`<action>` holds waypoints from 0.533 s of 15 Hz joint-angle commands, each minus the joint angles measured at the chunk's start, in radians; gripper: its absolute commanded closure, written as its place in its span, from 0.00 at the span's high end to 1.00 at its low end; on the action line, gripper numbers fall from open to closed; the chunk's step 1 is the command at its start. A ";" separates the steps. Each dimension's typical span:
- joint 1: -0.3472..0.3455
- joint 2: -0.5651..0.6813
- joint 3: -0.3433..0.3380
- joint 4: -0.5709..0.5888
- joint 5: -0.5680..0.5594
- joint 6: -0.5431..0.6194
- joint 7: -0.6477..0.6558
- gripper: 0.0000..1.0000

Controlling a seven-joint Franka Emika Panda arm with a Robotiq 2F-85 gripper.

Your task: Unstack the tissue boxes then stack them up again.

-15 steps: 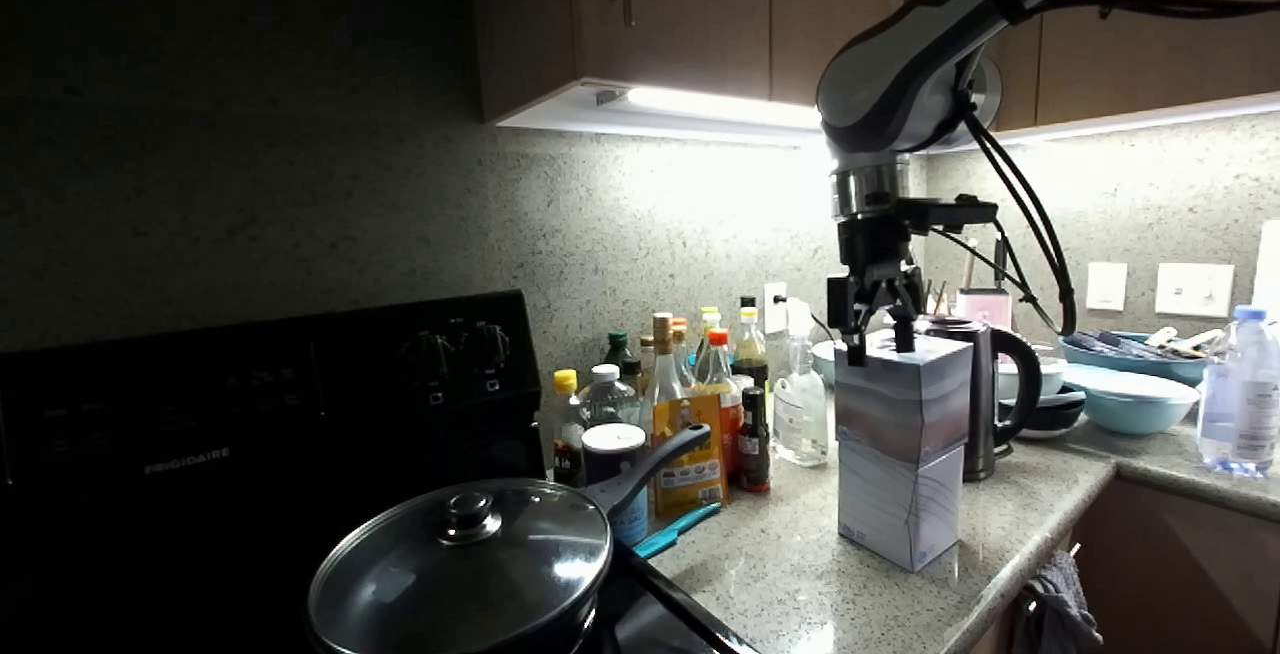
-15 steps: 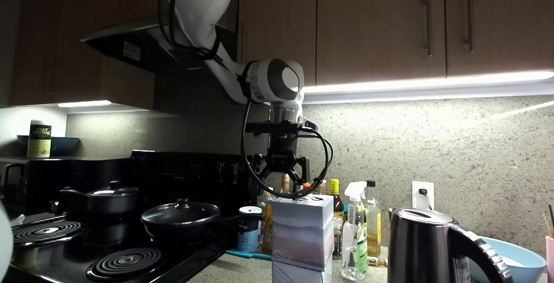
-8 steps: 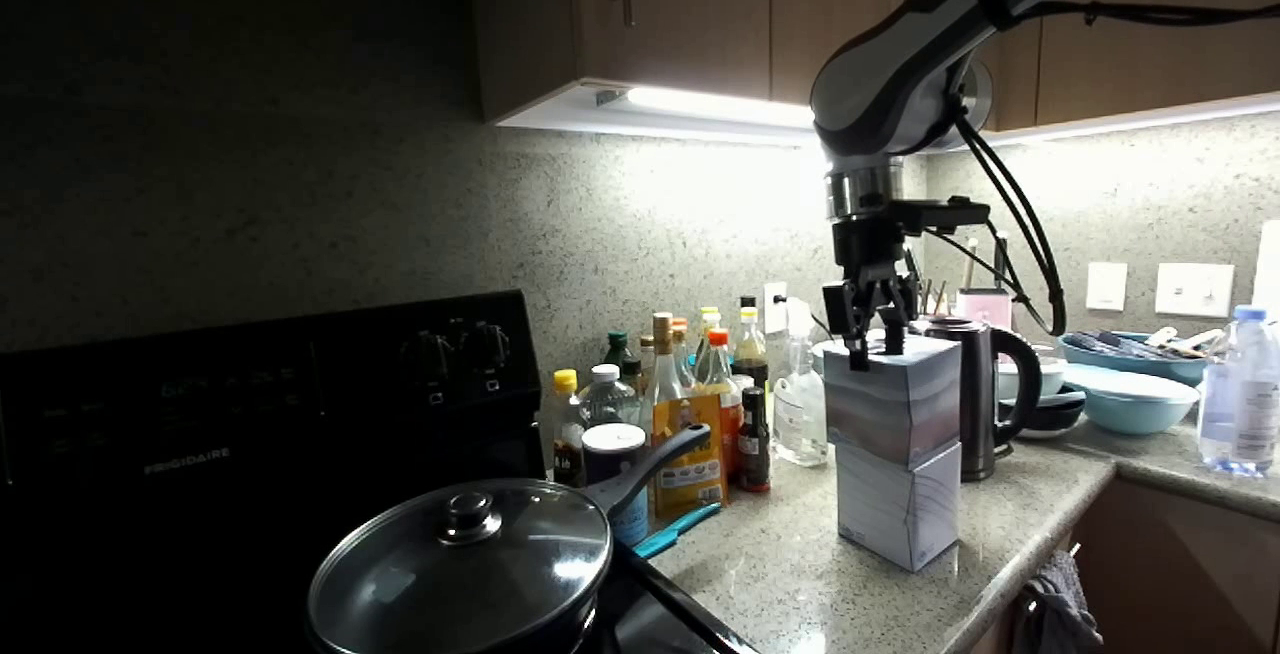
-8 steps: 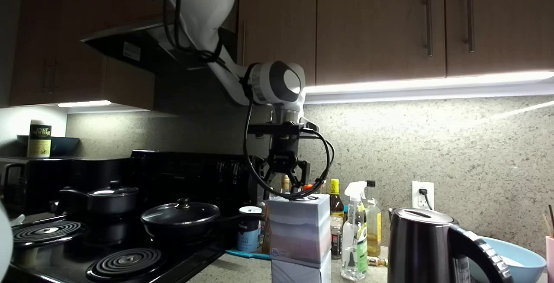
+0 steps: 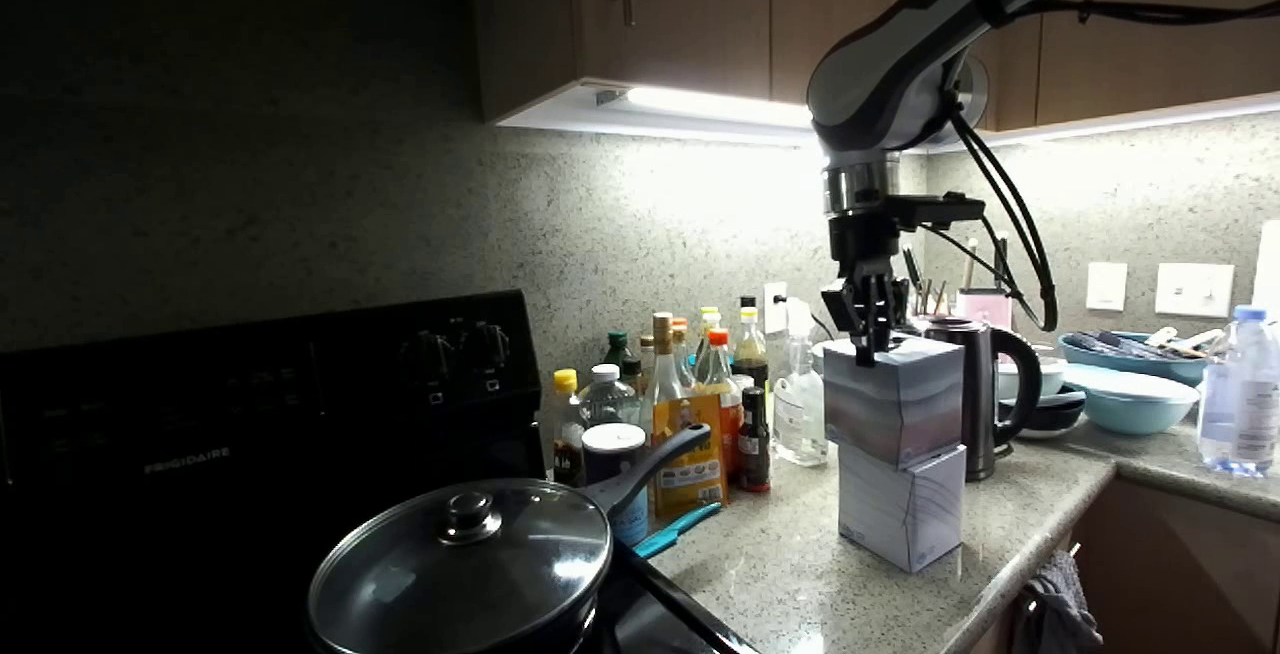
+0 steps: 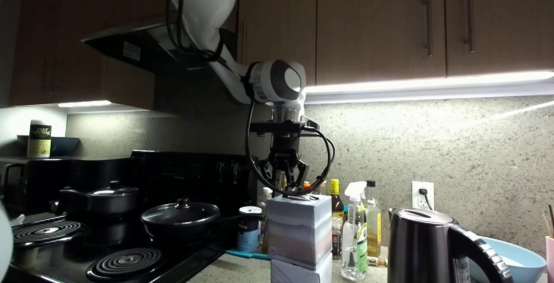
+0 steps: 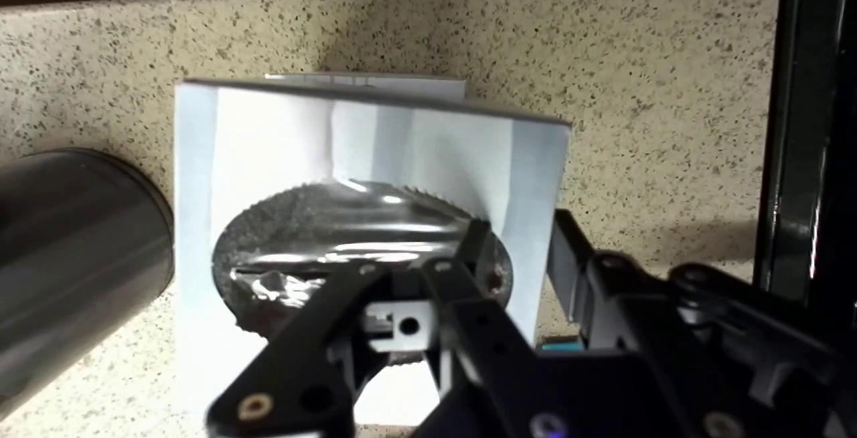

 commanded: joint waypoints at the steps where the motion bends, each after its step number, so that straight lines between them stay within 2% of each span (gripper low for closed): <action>1: -0.007 0.004 0.012 0.017 0.013 -0.029 0.013 0.08; 4: 0.016 -0.028 0.040 0.016 -0.018 -0.064 0.024 0.00; 8: 0.062 -0.064 0.100 0.033 -0.022 -0.150 0.000 0.02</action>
